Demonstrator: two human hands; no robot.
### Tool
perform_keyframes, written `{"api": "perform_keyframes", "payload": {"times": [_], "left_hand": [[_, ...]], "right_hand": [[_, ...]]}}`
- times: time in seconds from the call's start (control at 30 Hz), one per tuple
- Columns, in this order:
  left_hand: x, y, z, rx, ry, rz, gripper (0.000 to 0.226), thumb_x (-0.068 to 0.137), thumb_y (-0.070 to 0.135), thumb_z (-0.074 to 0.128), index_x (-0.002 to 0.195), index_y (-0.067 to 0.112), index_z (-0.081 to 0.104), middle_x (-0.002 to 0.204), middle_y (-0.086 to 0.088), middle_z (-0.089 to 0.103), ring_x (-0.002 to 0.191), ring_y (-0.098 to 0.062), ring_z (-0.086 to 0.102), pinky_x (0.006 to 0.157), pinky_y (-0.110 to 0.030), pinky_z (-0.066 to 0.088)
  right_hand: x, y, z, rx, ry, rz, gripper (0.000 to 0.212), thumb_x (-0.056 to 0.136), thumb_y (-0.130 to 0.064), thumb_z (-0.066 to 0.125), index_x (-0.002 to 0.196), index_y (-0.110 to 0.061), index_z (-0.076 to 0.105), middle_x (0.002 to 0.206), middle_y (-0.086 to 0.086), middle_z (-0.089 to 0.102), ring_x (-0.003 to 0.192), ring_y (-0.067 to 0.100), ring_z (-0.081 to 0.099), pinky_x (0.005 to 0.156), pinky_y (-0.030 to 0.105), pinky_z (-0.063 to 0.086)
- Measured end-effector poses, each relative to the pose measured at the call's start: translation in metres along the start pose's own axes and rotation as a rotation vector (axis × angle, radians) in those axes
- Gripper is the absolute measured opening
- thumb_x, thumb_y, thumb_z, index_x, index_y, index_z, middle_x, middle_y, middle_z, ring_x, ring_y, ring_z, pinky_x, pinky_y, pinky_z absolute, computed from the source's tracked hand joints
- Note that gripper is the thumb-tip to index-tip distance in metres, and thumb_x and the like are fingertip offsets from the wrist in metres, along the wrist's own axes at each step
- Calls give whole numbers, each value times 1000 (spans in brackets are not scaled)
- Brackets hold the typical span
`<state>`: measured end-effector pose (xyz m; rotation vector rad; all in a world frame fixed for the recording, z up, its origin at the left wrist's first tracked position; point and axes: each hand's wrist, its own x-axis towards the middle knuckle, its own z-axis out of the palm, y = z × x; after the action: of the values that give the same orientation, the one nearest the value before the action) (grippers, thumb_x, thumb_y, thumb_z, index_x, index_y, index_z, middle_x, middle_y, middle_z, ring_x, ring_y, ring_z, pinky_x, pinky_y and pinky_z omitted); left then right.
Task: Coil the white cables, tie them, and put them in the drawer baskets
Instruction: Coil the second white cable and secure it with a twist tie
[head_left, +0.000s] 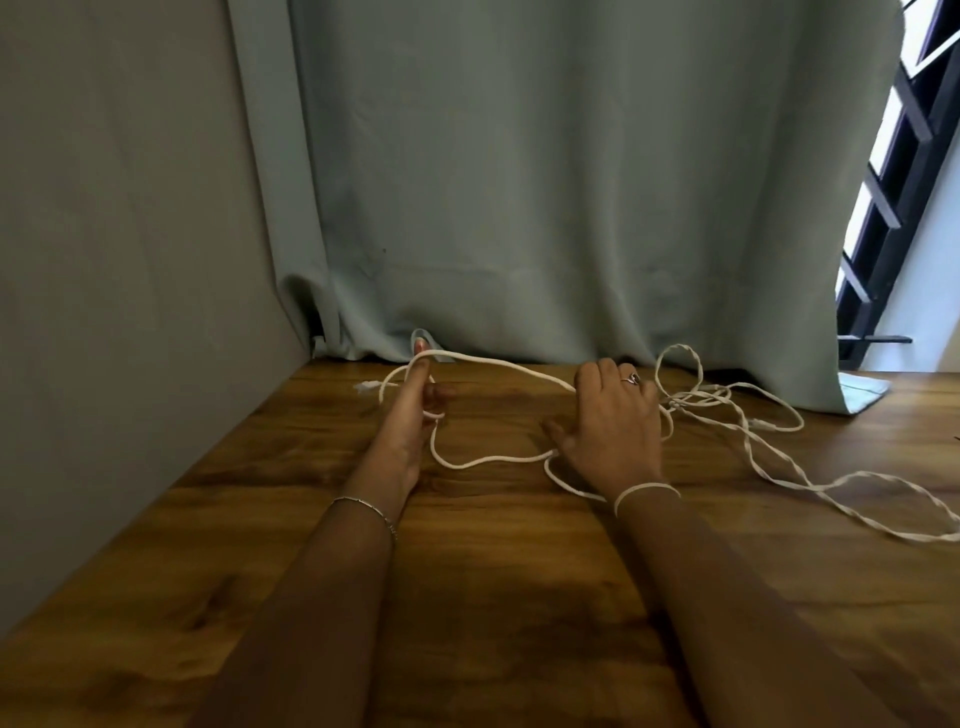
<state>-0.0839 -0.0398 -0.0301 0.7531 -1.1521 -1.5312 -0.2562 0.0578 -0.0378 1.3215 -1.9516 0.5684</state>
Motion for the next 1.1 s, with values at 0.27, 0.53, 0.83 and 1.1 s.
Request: {"api": "perform_keyframes", "payload": {"times": [0.27,0.53,0.83,1.1], "left_hand": [[-14,4,6,-88,-140,-114,71,90,70,32,66,7,54,85,-19,69,93,-30,68,97,-46,47],[-20,11,9,-229,-171,-200,62,94,62,35,67,9,52,62,-9,54,53,-22,64,52,-33,56],[-24,22,-6,-637,-242,-164,8,87,1,57,91,-1,64,85,-14,70,76,-24,73,75,-29,60],[-24,15,7,-489,-341,-82,27,96,-1,43,119,-2,58,118,-14,68,108,-22,67,91,-28,54]], "right_hand": [[-3,-7,6,-37,-3,-45,49,75,-40,71,111,-16,49,111,8,51,100,26,50,80,37,42],[-3,-5,7,-19,-94,-46,67,79,-48,65,134,-20,37,130,7,42,117,26,43,93,38,38],[-7,-2,9,-65,-185,64,78,76,-53,65,138,-19,30,131,8,39,119,27,41,95,39,35],[-4,-4,7,37,-155,95,72,83,-44,57,144,-18,29,142,10,36,132,29,33,107,48,25]]}}
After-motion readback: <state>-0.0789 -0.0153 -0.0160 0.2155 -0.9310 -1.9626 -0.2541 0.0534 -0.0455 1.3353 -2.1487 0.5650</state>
